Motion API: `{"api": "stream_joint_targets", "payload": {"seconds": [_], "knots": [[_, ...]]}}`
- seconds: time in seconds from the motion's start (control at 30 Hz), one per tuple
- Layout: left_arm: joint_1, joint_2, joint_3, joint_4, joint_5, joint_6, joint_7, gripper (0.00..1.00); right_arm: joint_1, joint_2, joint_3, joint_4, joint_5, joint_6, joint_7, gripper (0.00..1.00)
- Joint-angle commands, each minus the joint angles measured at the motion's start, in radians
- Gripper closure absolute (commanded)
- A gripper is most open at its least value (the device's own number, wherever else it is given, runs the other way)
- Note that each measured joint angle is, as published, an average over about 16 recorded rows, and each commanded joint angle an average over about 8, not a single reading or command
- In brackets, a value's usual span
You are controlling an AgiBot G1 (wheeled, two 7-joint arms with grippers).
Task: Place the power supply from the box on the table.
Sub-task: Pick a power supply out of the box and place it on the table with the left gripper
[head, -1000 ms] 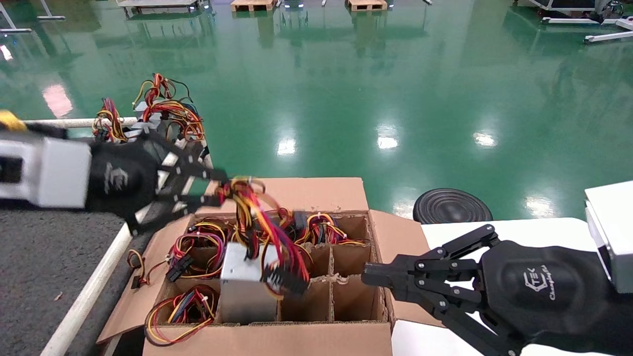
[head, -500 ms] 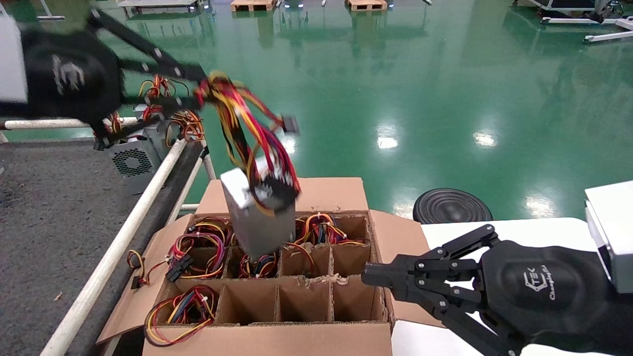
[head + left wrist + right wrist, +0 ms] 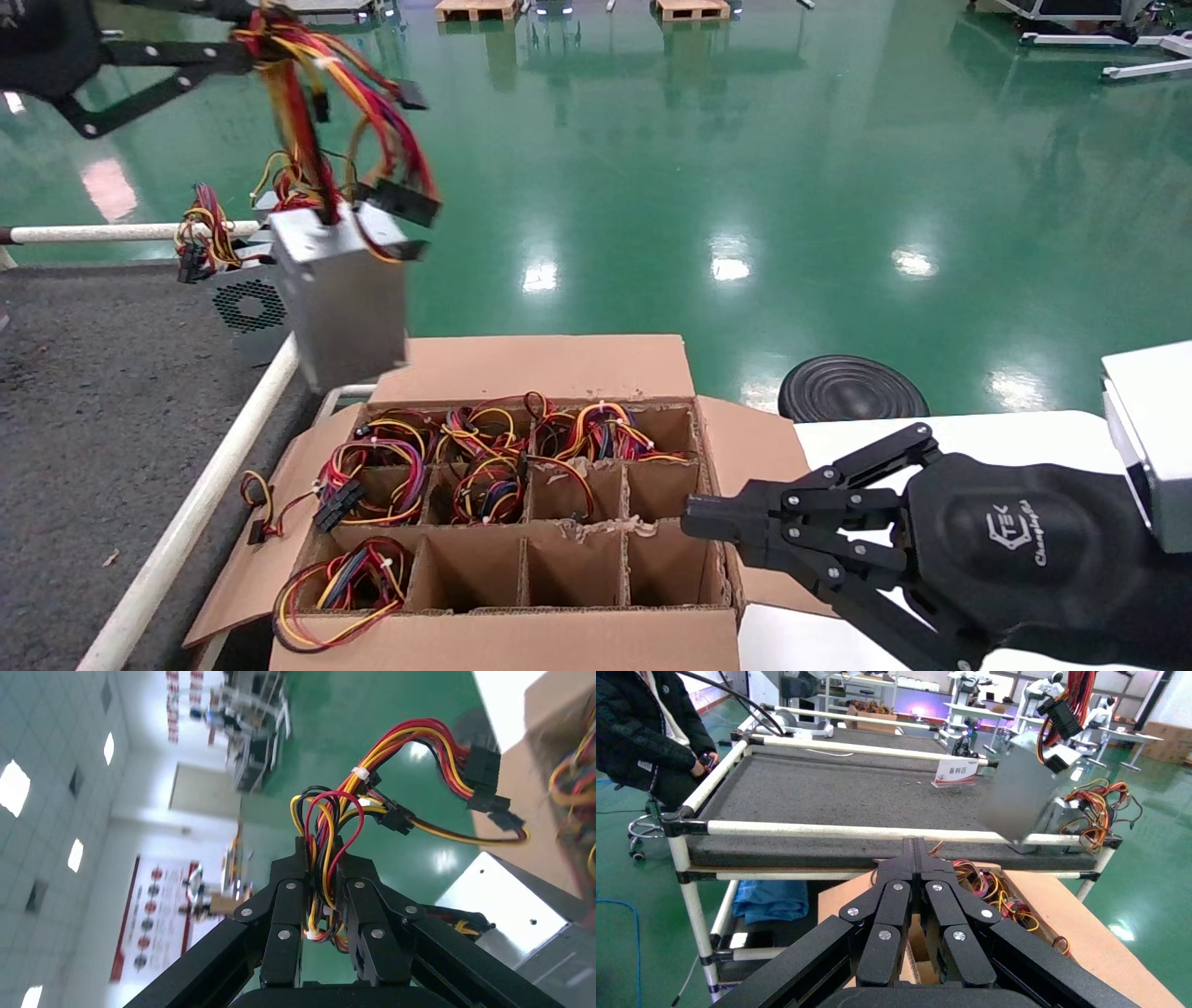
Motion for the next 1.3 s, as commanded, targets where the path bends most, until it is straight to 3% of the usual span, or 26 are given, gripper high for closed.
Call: {"api": "stream_joint_targets", "payload": {"seconds": [0.03,0.67,1.3], "knots": [[-0.015,-0.007,0.009,0.018,0.024,-0.016,0.009,1.0,0.0,0.0,0.0,0.0,0.0,0.0,0.0,1.0],[-0.151,-0.045,0.064,0.217,0.24,-0.051,0.06,1.0,0.0,0.0,0.0,0.0,0.0,0.0,0.0,1.0],[-0.223,-0.104,0.134,0.335,0.356,-0.06,0.067,1.0,0.0,0.0,0.0,0.0,0.0,0.0,0.0,1.0]]}}
